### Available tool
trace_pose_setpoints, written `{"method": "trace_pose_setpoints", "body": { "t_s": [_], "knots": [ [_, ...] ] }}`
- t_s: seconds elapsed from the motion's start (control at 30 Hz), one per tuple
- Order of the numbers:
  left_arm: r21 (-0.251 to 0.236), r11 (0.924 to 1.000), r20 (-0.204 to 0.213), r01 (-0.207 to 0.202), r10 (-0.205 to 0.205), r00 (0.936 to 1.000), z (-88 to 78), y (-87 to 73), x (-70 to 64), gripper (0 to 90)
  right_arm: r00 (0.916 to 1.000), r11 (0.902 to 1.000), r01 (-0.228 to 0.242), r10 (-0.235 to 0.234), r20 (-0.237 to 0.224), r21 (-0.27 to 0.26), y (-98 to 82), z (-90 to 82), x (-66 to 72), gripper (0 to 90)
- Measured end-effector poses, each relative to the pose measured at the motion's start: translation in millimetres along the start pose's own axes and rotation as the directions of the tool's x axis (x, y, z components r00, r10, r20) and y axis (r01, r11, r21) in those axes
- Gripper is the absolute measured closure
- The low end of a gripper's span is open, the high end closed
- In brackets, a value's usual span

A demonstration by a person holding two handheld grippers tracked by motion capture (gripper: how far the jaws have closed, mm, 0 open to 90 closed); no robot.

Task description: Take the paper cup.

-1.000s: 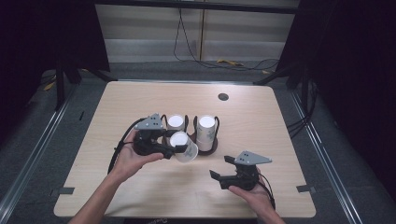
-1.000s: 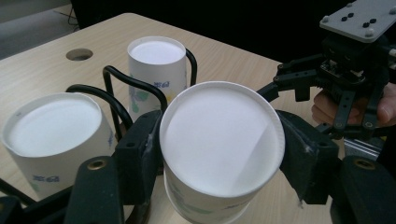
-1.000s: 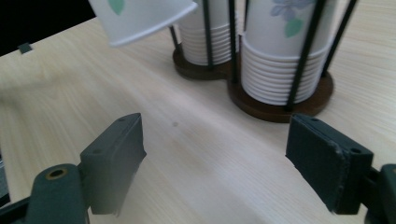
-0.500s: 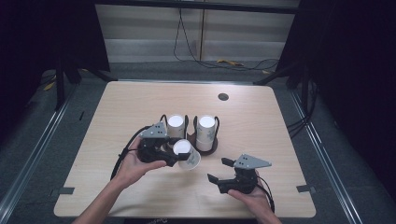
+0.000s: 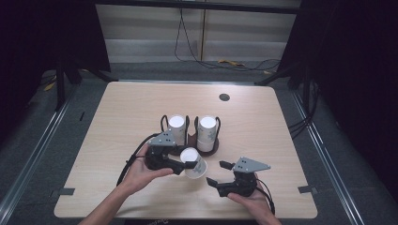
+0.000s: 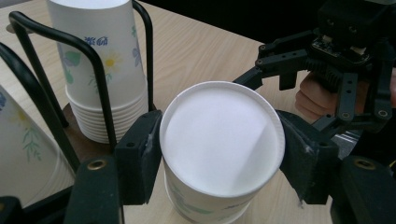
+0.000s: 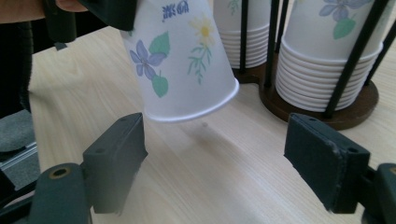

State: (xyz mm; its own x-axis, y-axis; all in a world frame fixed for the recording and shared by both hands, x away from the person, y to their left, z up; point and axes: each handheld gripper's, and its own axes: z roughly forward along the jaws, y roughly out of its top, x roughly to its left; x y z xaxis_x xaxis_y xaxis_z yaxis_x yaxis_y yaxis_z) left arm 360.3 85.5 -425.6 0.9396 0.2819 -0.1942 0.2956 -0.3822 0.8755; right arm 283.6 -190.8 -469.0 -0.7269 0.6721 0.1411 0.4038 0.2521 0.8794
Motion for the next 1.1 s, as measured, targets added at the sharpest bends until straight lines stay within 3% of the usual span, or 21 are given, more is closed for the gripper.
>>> {"method": "trace_pose_setpoints", "body": {
  "t_s": [0.4,0.87,1.1],
  "knots": [
    [-0.033,0.9994,0.035,0.014,-0.013,0.9993,-1.9,4.9,-7.6,35.7,0.9983,0.9996,0.021,-0.022,-0.054,-0.020,0.8,0.2,4.1,15.1],
    [-0.035,0.9993,0.080,0.009,-0.007,0.9968,-1.5,11.2,-16.1,35.8,0.9944,0.9966,0.044,-0.050,-0.093,-0.070,4.8,1.5,9.1,14.0],
    [-0.029,0.9995,0.094,0.015,-0.012,0.9955,2.4,10.6,-18.4,35.8,0.9929,0.9961,0.057,-0.064,-0.101,-0.068,4.6,3.0,10.7,14.1]
  ]
}}
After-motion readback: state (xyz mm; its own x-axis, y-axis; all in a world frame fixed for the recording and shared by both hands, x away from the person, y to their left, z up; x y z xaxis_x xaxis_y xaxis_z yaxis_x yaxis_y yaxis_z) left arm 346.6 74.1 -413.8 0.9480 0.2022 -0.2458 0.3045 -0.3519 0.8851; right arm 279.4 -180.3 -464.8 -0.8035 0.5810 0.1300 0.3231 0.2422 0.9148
